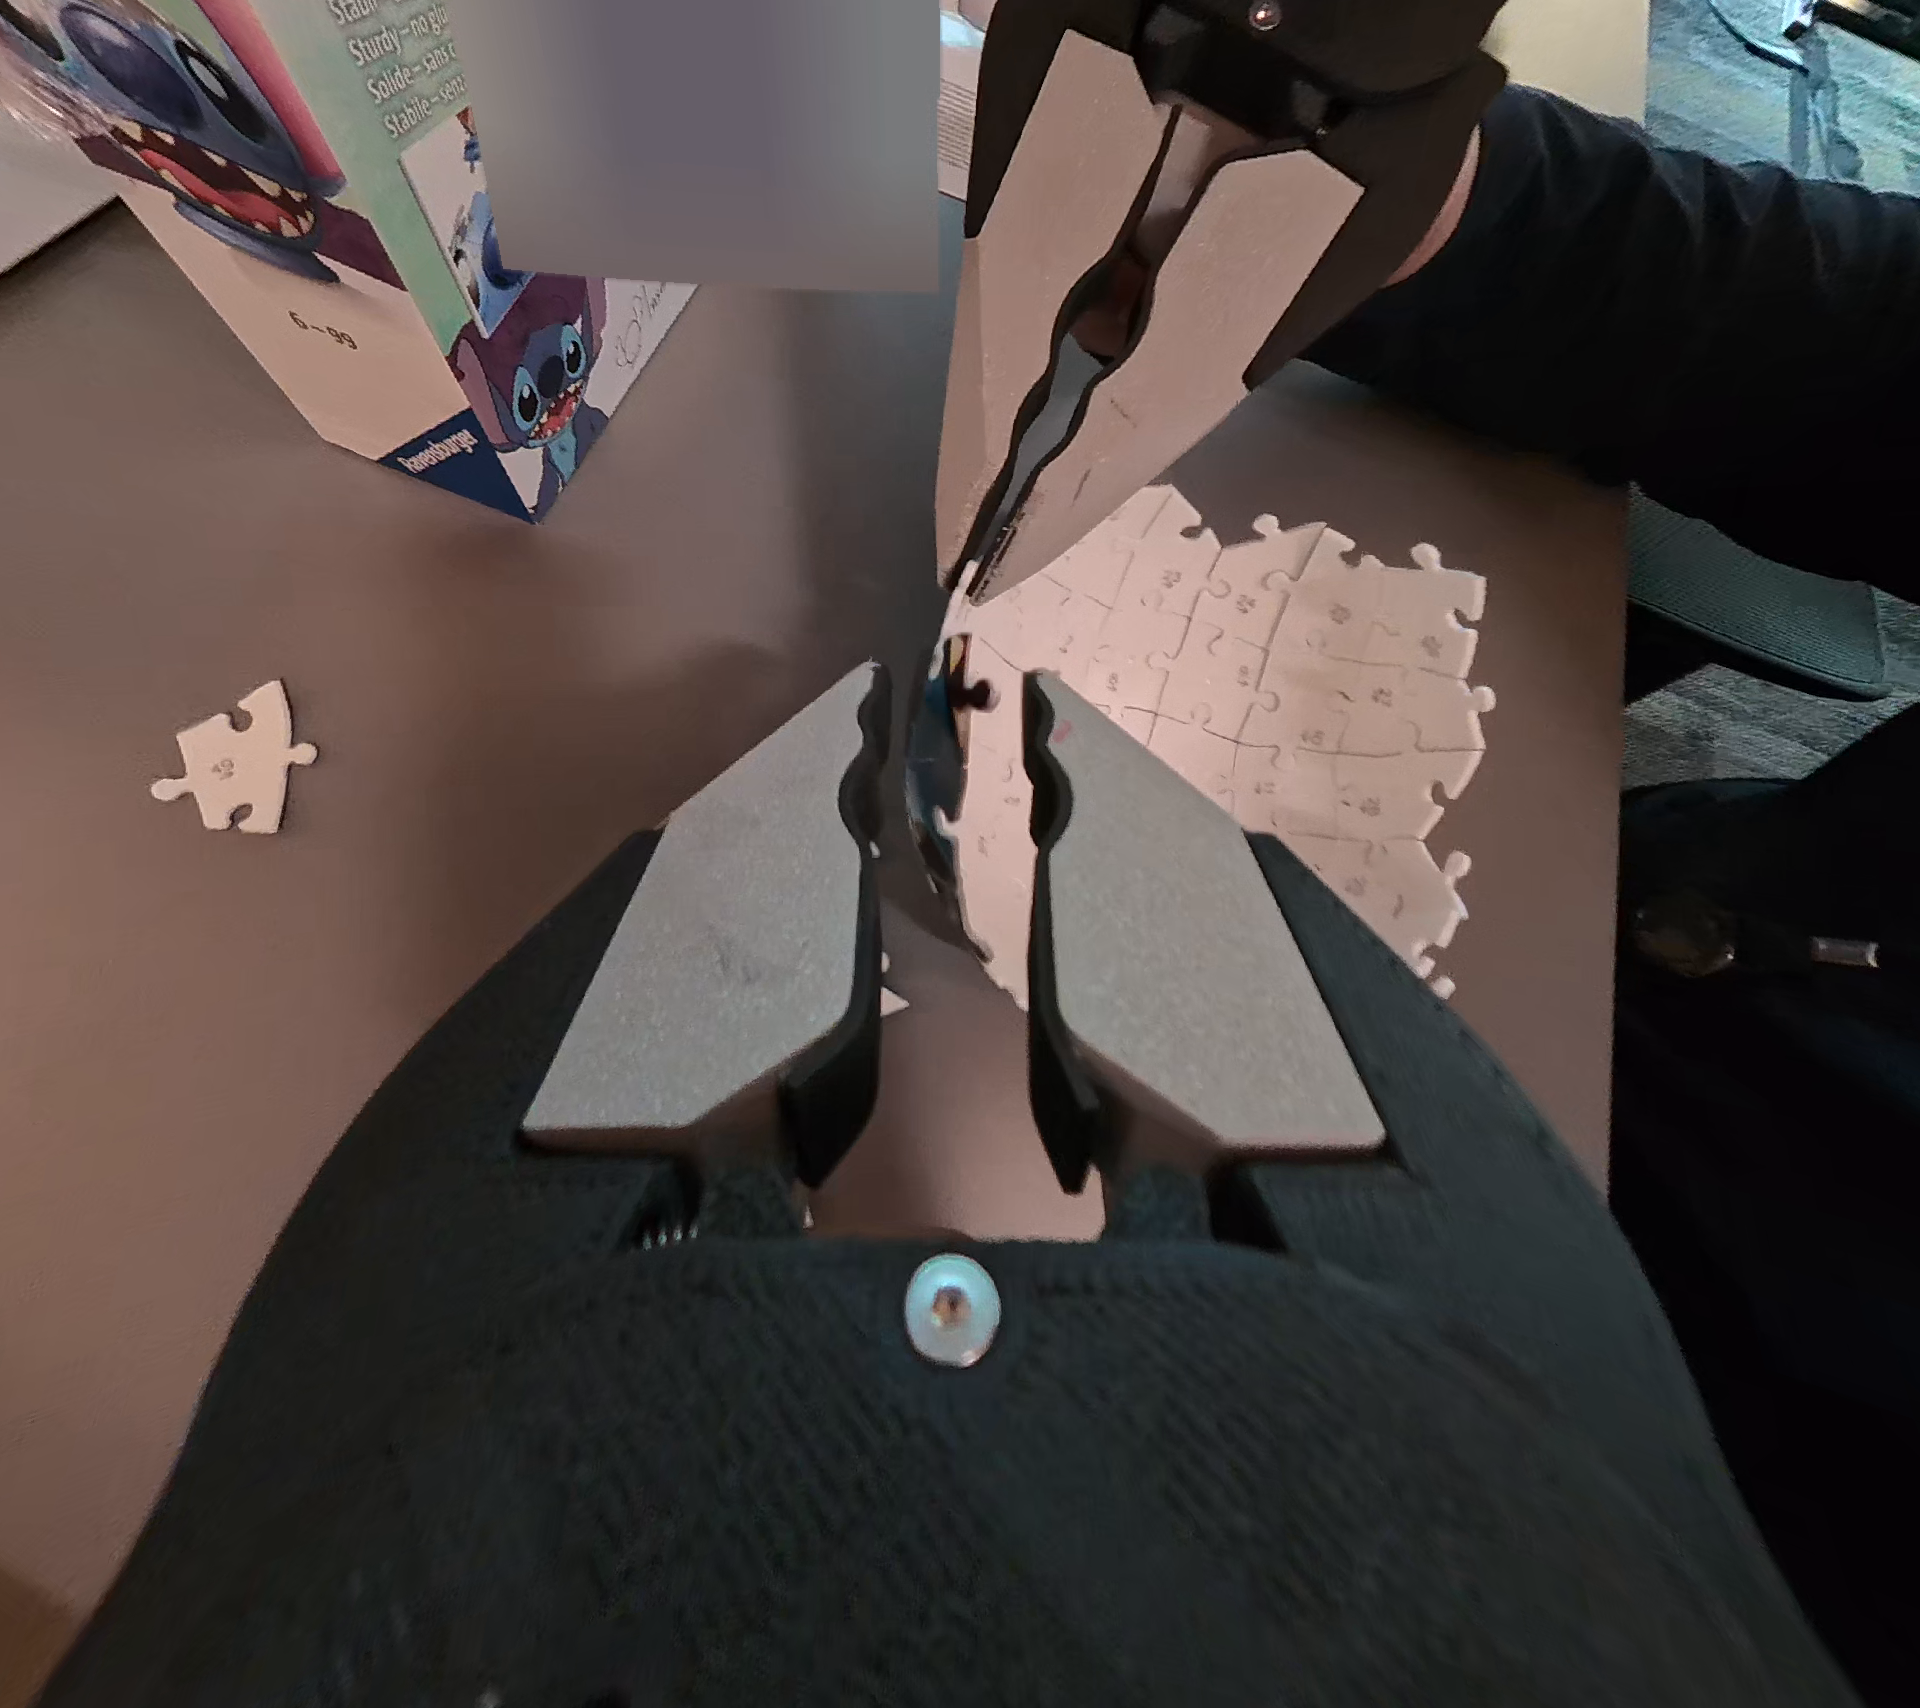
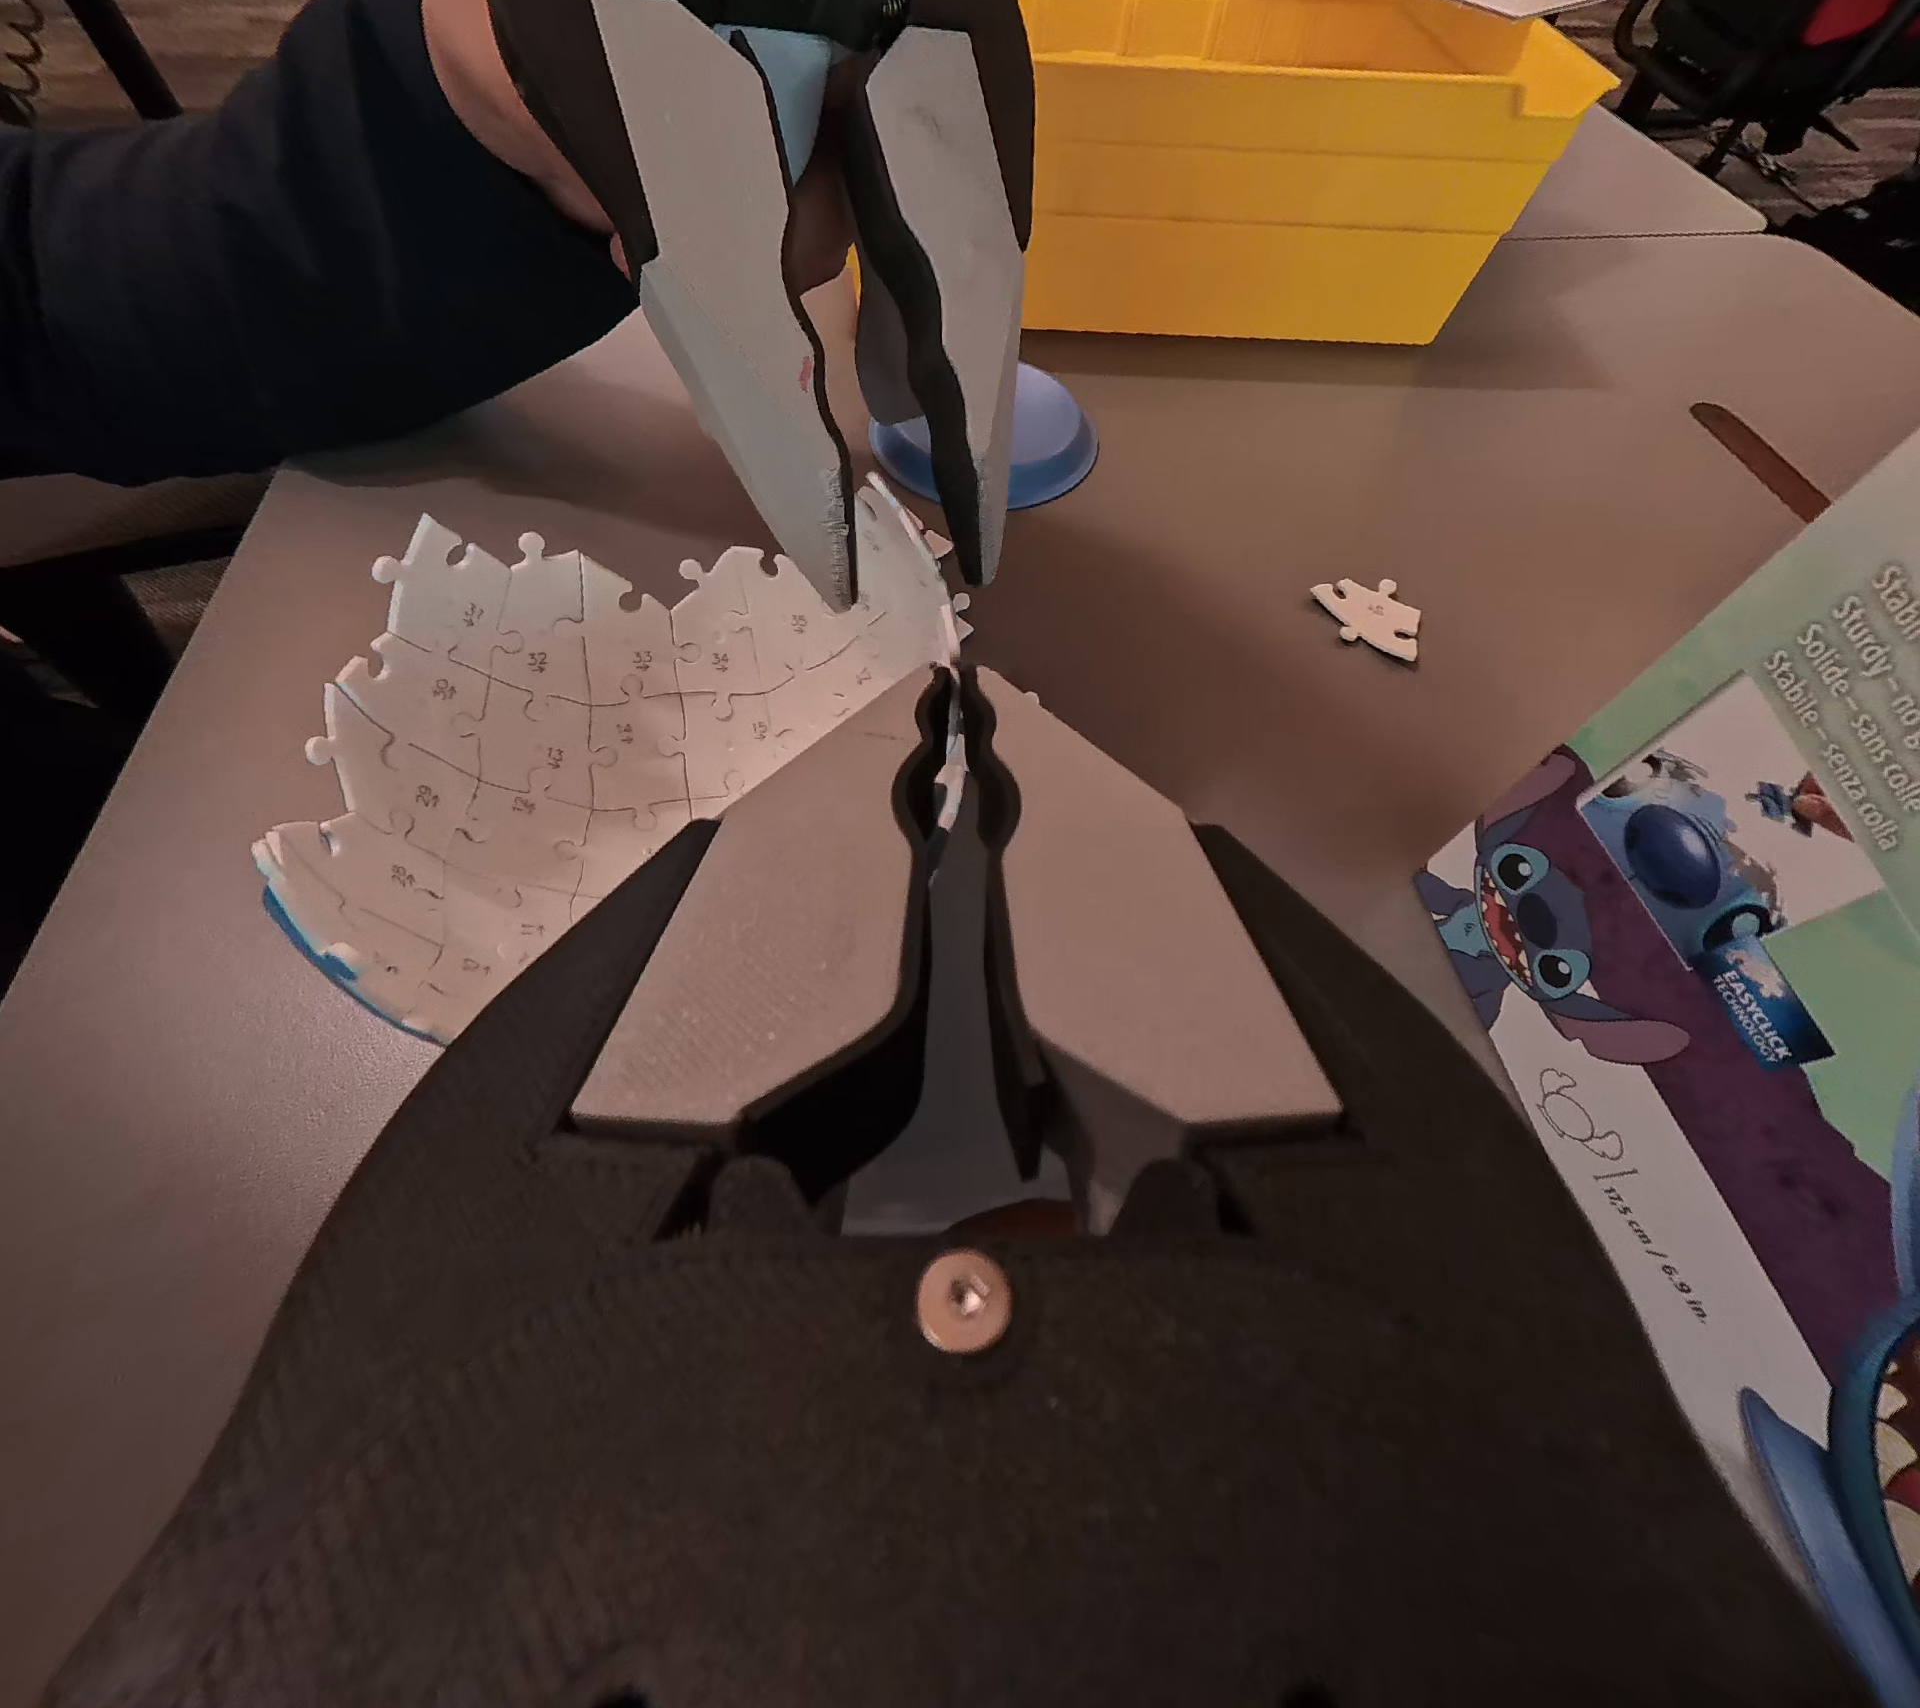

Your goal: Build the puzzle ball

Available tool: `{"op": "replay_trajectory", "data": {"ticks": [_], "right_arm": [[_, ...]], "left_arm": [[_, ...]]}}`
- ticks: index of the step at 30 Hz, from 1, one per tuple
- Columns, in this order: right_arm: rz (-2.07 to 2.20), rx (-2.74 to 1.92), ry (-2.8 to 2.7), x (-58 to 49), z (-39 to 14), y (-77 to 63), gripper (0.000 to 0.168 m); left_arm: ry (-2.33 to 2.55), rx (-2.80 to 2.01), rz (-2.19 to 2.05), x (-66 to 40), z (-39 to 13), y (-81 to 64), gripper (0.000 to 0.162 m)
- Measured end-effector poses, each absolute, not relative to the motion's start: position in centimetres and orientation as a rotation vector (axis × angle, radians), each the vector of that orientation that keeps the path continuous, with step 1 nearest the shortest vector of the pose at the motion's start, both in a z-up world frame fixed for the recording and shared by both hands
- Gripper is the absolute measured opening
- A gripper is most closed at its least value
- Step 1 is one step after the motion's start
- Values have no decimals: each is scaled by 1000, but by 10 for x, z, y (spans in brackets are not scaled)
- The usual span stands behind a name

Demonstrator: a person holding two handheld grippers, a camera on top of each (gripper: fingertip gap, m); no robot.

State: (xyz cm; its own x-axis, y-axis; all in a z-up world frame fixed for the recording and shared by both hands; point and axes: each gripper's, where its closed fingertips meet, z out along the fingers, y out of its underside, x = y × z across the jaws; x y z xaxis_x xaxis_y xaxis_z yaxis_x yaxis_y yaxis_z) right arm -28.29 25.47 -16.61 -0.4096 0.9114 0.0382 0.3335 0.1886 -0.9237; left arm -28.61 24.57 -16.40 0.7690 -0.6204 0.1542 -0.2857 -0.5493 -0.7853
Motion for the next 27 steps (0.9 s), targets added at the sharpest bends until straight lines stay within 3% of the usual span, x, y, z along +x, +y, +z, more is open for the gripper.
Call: {"op": "replay_trajectory", "data": {"ticks": [1,27], "right_arm": [[1211,-1165,-1850,-283,-166,255,0],[1272,-1109,-1834,-282,-159,249,0]], "left_arm": [[675,-2162,-536,-285,-163,246,23],[744,-2153,-410,-281,-170,250,22]]}}
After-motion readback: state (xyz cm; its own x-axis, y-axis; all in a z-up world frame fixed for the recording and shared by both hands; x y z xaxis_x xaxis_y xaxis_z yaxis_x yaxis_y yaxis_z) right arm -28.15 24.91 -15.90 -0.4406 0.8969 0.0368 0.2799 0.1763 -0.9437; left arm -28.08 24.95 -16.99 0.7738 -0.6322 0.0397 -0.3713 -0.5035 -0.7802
